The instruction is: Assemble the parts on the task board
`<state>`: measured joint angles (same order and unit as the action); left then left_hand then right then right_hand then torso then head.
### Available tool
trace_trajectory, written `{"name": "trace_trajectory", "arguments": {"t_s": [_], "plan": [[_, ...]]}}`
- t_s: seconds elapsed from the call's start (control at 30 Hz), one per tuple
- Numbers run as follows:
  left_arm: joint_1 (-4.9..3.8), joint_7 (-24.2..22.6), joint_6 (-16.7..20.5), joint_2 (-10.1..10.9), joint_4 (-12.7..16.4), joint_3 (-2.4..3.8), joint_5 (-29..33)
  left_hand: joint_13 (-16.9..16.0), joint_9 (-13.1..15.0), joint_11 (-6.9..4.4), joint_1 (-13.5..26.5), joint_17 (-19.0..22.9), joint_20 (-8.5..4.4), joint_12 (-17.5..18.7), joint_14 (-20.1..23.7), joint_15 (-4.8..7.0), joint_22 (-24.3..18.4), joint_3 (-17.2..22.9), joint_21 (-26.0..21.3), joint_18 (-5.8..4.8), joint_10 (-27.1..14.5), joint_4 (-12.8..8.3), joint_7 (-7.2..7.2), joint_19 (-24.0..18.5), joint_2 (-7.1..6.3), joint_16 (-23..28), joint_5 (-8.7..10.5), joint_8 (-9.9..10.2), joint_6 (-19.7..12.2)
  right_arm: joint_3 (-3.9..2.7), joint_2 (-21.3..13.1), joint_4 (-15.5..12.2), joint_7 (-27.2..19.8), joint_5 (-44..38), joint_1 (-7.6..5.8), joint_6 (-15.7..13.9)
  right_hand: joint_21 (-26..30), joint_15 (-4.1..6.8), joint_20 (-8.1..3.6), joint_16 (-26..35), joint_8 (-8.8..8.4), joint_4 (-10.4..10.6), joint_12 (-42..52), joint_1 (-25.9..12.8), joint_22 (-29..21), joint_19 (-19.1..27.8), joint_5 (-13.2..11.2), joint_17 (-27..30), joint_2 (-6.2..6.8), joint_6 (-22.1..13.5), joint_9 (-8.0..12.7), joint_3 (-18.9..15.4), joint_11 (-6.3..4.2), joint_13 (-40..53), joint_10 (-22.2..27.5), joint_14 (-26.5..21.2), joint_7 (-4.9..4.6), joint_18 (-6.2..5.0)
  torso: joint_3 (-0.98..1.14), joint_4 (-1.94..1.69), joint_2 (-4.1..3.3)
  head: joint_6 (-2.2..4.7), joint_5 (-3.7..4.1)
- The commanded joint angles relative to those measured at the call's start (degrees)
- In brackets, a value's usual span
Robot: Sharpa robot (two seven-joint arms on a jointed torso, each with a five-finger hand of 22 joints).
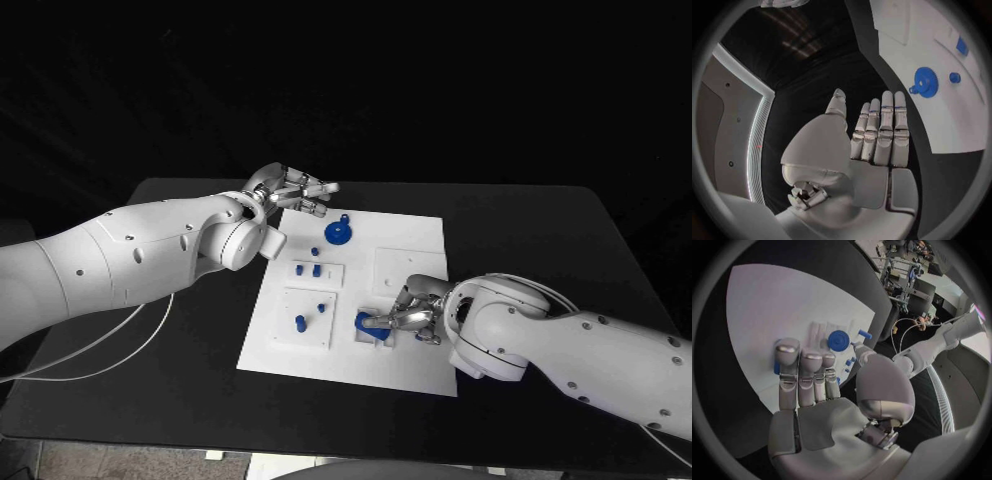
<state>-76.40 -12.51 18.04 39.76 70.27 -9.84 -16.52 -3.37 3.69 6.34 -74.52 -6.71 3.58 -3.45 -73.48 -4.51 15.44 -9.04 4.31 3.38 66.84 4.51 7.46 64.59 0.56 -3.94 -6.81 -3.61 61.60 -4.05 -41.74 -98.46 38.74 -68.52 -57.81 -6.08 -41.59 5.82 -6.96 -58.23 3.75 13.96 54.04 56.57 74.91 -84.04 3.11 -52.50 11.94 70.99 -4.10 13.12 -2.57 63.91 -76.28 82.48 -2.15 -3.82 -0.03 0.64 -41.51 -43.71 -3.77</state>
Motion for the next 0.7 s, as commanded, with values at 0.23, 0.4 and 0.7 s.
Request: {"name": "trace_trajectory", "arguments": {"t_s": [0.23, 0.4, 0.7], "plan": [[-0.05, 0.09, -0.93, -0.05, -0.02, 0.04, 0.15, -0.06, 0.05, 0.16, 0.52, -0.08, 0.05, -0.18, -0.25, -0.12, -0.08, -0.08, 0.21, -0.63, -0.36, 0.33, -0.04, 0.52, -0.16, 0.13, -0.35, -0.12, -0.26, -0.03, -0.78, -0.71, -1.9, 0.38, 0.05, 0.65, 0.22, 0.2, -0.48, 0.02, -0.05, 2.59, -0.35, 1.72, 2.88, -3.08, -0.3, 0.02, -0.17, -0.25, -0.04, -4.95, -0.07, -0.1, 0.1, 0.17, -0.17, 0.57, -0.02, 0.02, 0.0, -0.06, -0.07], [-0.05, 0.19, -0.99, -0.04, -0.02, 0.04, 0.13, -0.06, 0.05, 0.16, 0.52, -0.08, 0.05, -0.18, -0.25, -0.12, -0.08, -0.08, 0.21, -0.63, -0.36, 0.33, -0.04, 0.52, -0.16, 0.13, -0.35, -0.12, -0.26, -0.03, -0.91, -0.83, -2.28, 0.49, 0.05, 0.6, 0.02, 0.17, -0.43, -0.08, -0.02, 2.19, -0.24, 2.79, 2.95, -3.1, -0.24, -0.12, -1.79, -0.11, -0.08, -4.06, -0.07, -0.03, 0.03, 0.24, -0.14, 0.58, -0.03, 0.01, 0.01, -0.04, -0.04], [-0.05, 0.45, -1.09, -0.04, -0.05, 0.03, 0.0, -0.06, 0.06, 0.18, 0.52, -0.09, 0.06, -0.18, -0.24, -0.14, -0.19, 0.09, 0.22, -0.62, -0.45, 0.53, -0.04, 0.53, -0.1, 0.12, -0.45, -0.13, -0.29, -0.07, -1.33, -1.55, -4.47, 0.53, 0.05, 0.61, -0.65, -0.11, -0.07, -0.84, -0.1, -7.55, 0.56, 2.05, 3.31, -3.11, -0.16, -0.45, -7.06, 0.64, 0.1, 4.78, -0.1, 0.04, -0.2, 0.3, -0.03, 0.57, -0.03, 0.02, 0.01, -0.13, -0.07]]}}
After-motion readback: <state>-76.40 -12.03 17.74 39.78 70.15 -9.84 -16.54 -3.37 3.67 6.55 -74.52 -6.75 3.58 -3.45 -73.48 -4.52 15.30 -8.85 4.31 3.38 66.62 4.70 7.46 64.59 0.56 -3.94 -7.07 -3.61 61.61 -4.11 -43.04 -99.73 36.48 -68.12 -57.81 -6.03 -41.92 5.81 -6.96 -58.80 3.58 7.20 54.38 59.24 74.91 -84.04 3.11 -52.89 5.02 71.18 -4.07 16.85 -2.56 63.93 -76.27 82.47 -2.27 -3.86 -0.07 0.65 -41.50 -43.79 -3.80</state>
